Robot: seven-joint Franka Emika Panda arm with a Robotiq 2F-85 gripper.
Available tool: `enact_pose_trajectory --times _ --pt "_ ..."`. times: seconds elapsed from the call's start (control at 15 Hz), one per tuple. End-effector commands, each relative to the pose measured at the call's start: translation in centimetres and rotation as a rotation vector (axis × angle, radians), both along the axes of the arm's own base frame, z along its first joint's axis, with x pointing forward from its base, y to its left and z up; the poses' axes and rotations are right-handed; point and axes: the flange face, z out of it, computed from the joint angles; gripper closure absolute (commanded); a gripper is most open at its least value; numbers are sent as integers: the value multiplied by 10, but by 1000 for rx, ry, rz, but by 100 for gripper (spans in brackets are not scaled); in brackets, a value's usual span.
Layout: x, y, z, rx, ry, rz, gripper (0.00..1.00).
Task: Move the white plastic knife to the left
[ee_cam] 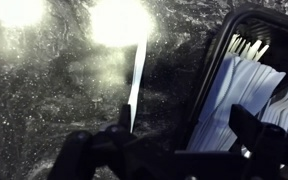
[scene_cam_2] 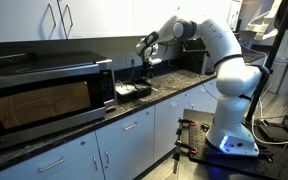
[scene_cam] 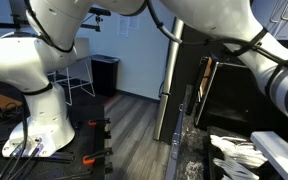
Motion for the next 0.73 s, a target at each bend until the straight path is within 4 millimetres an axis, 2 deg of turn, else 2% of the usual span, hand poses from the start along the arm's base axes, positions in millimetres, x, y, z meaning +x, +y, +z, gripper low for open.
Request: enact_pose_trajectory --times 0.0,0.47,0.53,0.67 --pt "-3 23 19 0 28 46 0" --pt "-7 65 39 -21 54 141 0" --pt "8 51 28 -21 35 102 0" --pt "9 54 29 -21 35 107 0"
